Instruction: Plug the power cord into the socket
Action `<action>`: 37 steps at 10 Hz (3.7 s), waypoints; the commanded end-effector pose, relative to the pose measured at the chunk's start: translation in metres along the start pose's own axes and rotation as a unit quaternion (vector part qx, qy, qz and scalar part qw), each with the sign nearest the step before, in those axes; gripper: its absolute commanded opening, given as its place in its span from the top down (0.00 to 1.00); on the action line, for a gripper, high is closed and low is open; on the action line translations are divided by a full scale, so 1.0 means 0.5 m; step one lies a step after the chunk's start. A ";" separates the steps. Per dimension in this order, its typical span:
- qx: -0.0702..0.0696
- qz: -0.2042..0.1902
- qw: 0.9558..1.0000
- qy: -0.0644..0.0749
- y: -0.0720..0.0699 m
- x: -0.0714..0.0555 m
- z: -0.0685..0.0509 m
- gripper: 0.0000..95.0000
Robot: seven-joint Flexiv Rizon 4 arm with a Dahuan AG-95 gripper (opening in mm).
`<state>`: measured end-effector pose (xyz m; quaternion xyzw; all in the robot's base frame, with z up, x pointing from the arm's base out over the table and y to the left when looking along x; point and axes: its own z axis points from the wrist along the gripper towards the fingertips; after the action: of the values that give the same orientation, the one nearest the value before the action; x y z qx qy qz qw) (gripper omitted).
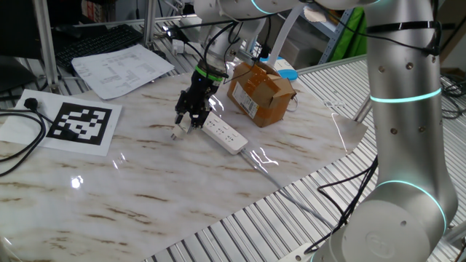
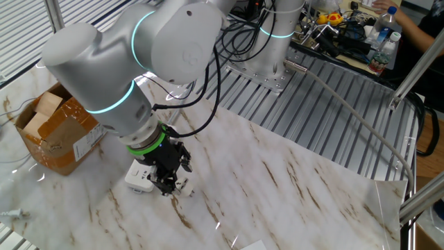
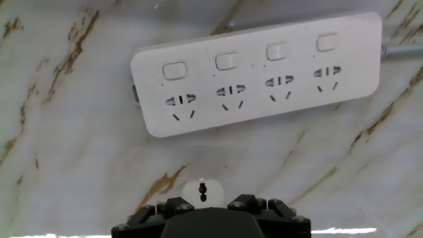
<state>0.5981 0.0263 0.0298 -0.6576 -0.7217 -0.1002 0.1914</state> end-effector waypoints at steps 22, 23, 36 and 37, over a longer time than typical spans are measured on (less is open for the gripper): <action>-0.038 -0.017 0.999 -0.009 -0.014 0.031 0.005 1.00; -0.039 -0.014 0.999 -0.020 -0.021 0.039 -0.017 1.00; -0.047 -0.076 0.979 -0.185 -0.031 0.017 -0.109 1.00; -0.051 -0.073 0.977 -0.192 -0.029 0.006 -0.116 1.00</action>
<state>0.5924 0.0046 0.0852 -0.6186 -0.7854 -0.0232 0.0080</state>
